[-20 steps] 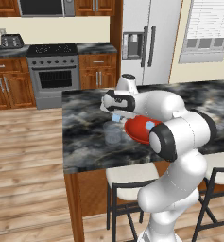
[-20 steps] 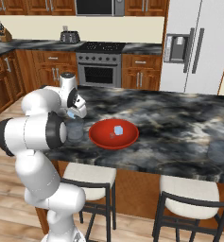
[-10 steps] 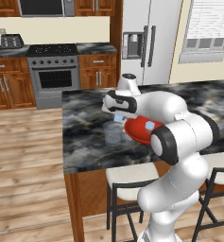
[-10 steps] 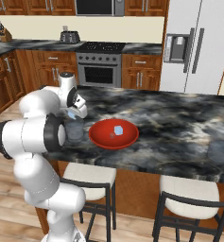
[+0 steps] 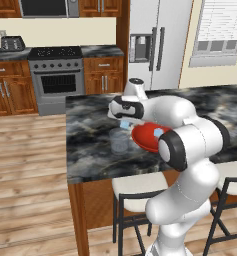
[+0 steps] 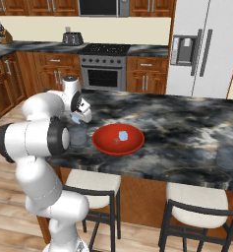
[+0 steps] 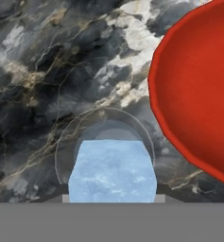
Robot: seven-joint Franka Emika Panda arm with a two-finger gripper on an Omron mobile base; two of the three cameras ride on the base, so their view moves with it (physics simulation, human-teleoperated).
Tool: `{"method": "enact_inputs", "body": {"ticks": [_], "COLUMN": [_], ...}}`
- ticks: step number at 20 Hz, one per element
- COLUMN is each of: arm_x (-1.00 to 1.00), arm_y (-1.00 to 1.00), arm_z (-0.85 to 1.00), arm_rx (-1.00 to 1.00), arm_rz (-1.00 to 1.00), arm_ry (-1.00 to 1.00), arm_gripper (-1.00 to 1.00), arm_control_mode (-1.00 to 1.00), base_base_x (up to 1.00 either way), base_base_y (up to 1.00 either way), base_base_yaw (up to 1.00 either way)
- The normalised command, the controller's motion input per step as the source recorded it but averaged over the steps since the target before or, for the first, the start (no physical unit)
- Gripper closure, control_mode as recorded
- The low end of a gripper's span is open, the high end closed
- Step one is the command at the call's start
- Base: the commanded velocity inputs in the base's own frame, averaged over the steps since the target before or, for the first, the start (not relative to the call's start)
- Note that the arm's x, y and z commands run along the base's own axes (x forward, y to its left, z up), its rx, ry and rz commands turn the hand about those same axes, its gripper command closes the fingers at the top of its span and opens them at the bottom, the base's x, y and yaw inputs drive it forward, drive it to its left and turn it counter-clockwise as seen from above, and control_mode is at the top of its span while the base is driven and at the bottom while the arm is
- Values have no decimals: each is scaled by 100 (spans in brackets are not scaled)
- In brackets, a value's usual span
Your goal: There are four ice cubes in the ice bowl. Place two ice cubes in each glass of water.
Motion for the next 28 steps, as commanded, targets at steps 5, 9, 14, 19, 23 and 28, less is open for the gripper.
{"method": "enact_inputs", "body": {"ticks": [5, 9, 14, 19, 23, 28], "arm_x": [1, 0, 0, 2, 8, 6], "arm_y": [0, 1, 1, 5, 11, 4], "arm_z": [0, -1, -17, -26, -19, -19], "arm_rx": [0, 0, 0, 0, 0, 0], "arm_rz": [2, 2, 1, 0, 0, 0], "arm_ry": [0, 0, 0, 0, 0, 0], "arm_gripper": [100, 100, 100, 100, 100, 100], "arm_control_mode": [-100, -100, -100, -100, -100, -100], "base_base_x": [0, 0, 0, 0, 0, 0], "base_base_y": [0, 0, 0, 0, 0, 0], "base_base_yaw": [0, 0, 0, 0, 0, 0]}}
